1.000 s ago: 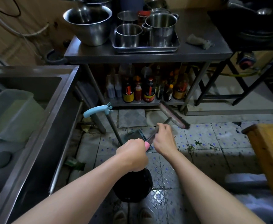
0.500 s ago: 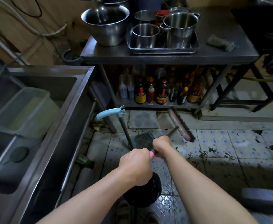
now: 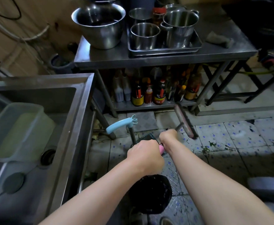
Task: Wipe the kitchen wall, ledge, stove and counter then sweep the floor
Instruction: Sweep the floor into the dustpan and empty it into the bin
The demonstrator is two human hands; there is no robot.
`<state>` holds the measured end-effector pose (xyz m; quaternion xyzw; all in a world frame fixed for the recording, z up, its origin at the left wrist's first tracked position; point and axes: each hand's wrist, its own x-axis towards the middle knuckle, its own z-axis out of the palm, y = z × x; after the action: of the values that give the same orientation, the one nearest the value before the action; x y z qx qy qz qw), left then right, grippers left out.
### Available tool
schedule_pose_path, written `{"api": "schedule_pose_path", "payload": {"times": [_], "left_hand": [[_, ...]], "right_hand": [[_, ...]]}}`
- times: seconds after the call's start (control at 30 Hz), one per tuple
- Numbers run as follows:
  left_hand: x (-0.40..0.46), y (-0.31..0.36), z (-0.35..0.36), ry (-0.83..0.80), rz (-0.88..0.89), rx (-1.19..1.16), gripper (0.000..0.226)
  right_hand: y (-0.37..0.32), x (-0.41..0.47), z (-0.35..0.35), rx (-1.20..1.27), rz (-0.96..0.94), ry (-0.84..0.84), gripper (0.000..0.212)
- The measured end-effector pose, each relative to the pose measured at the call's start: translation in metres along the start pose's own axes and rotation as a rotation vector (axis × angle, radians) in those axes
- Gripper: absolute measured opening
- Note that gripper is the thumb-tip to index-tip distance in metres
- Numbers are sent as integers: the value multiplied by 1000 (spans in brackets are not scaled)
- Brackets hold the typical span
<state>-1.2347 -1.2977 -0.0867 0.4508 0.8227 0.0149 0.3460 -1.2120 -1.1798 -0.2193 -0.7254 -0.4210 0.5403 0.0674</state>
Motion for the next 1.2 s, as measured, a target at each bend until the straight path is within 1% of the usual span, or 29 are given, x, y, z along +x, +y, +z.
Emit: {"api": "schedule_pose_path", "payload": {"times": [0.1,0.17,0.27,0.47,0.53,0.6,0.63,0.7,0.77,0.83,0.93,1.0,1.07,1.13,1.2], "left_hand": [[11,-12,-9,25,-17,-13,40],[23,-21,-16,74,-27,-32,37],[48,-38,-19,158,-40,31,34],[94,-70,-17,212,-115,197,45],[102,-73,-17,244,-102,199,43],[103,-67,-18,271,-50,142,38],[102,-61,-19,261,-16,107,35],[98,-47,-20,179,25,34,30],[93,-33,-20,39,11,-75,32],[86,-22,-19,-105,-21,-176,39],[70,-15,-9,-289,-32,-155,48],[62,-10,-1,-375,-54,-188,47],[60,-6,6,-395,-65,-139,38],[59,-1,9,-322,-49,-19,29],[58,1,11,-256,-46,0,24]], "right_hand": [[-4,4,1,-81,-14,40,35],[-7,7,0,-187,-19,71,37],[-7,16,-1,-285,-25,92,37],[-2,35,3,-276,-2,78,34],[0,40,3,-265,3,86,33],[3,43,5,-246,15,87,33],[3,43,7,-230,22,85,32],[3,43,8,-210,27,80,33],[0,43,6,-193,27,88,33],[-1,42,3,-185,12,110,31],[-1,40,0,-173,5,124,28],[-2,39,-1,-160,3,126,28],[-4,39,-2,-147,0,129,29],[-7,37,-6,-131,2,128,28],[-8,35,-9,-131,3,123,30]]}}
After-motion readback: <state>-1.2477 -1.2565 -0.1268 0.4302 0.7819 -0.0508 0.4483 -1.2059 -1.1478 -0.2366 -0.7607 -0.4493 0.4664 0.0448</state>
